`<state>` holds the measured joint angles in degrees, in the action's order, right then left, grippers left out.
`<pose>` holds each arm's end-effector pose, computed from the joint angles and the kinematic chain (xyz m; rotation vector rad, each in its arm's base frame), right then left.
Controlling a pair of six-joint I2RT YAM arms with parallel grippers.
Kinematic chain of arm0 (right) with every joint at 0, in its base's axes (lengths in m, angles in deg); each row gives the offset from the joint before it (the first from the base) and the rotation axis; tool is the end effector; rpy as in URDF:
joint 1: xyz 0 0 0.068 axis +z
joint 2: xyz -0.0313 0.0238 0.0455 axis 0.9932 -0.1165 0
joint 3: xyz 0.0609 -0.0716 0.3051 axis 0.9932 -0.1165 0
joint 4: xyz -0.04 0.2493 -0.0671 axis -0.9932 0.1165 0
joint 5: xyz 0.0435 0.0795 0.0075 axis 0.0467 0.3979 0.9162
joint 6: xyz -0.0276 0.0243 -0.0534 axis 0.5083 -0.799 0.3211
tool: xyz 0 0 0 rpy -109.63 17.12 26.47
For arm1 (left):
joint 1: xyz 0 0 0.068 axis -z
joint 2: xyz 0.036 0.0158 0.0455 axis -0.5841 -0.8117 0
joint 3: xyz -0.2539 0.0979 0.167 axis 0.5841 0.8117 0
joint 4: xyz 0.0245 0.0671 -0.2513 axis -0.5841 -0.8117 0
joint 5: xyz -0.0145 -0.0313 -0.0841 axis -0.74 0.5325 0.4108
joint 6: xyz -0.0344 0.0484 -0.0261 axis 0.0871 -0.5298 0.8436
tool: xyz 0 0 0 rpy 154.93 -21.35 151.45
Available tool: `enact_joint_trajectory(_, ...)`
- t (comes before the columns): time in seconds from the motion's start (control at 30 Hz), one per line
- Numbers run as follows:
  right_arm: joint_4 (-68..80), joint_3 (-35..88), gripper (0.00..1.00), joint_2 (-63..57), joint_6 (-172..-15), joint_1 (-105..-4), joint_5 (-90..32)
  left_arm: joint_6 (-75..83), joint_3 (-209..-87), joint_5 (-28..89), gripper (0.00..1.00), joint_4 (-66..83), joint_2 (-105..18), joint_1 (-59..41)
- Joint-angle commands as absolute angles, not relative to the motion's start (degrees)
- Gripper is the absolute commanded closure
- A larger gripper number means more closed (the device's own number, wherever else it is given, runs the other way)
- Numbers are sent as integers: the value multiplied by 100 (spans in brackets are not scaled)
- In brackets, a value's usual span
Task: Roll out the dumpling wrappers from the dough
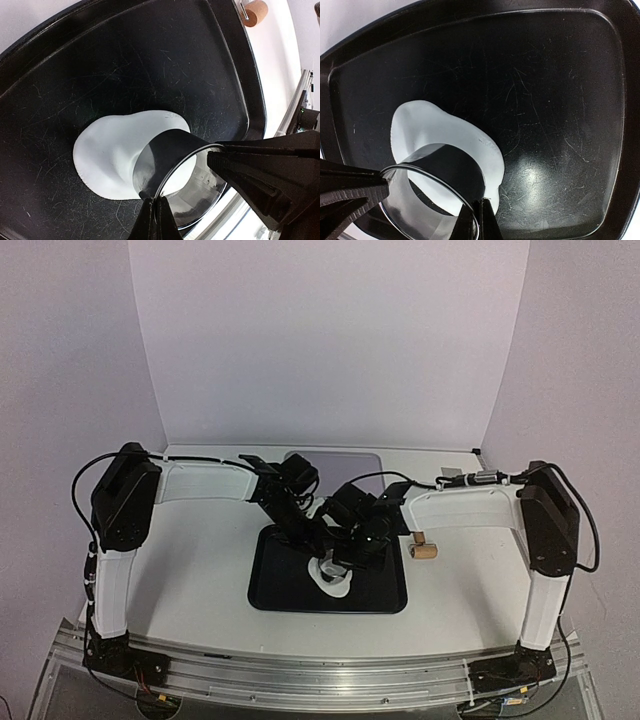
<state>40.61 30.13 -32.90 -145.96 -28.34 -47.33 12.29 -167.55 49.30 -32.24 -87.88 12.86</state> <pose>0.2487 0.3382 0.2118 0.1587 2.7476 0.3321 0.2920 -0.3662 0.2092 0.8752 2.8000 -0.9197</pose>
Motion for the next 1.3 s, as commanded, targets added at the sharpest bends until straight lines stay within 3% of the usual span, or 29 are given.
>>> enact_joint_trajectory(0.0, 4032, 3311, 100, -3384, -14468, -2803, -4824, 1093, -16729, 4964, 100, -3229, -8694, 1278)
enact_joint_trajectory(0.9, 4014, 3161, 100, -3842, -14430, -2792, -4710, 1026, -16366, 4857, 100, -2990, -8959, 1272)
enact_joint_trajectory(1.27, 3816, 2490, 100, -3985, -14699, -2791, -4428, 1069, -15823, 4910, 100, -2617, -9353, 1274)
